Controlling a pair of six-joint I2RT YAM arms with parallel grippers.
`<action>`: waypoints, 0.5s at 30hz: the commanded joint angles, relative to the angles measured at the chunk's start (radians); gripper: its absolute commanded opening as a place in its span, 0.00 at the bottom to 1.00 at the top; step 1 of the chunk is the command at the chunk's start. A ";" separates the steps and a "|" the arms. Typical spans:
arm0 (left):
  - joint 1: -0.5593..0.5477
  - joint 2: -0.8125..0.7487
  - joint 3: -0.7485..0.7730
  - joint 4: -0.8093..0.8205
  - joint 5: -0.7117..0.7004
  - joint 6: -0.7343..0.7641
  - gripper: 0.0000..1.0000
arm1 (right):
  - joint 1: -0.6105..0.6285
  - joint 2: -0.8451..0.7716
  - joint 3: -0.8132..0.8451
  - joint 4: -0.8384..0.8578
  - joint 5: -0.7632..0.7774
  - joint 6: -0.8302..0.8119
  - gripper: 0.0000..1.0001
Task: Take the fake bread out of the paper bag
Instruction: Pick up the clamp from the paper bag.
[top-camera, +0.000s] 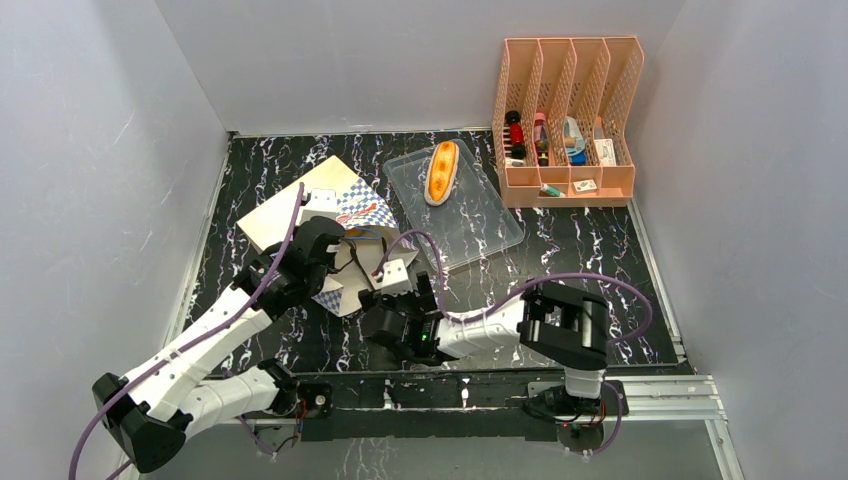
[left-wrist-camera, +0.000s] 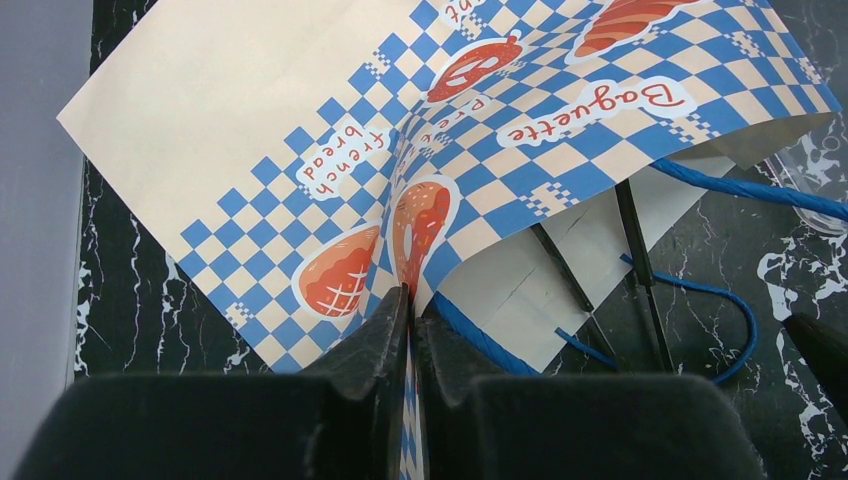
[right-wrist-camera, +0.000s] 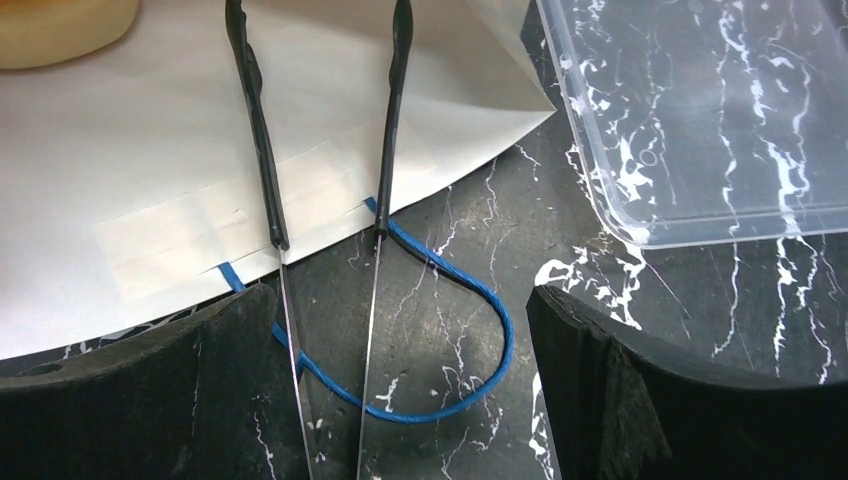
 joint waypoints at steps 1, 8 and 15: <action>0.002 -0.006 0.015 0.005 0.001 -0.002 0.06 | -0.023 0.023 0.014 0.121 -0.044 -0.078 0.98; 0.002 -0.009 0.022 0.002 0.007 0.000 0.11 | -0.043 0.045 0.017 0.183 -0.102 -0.112 0.98; 0.002 -0.011 0.023 -0.003 0.016 -0.006 0.12 | -0.062 0.070 0.018 0.207 -0.150 -0.113 0.97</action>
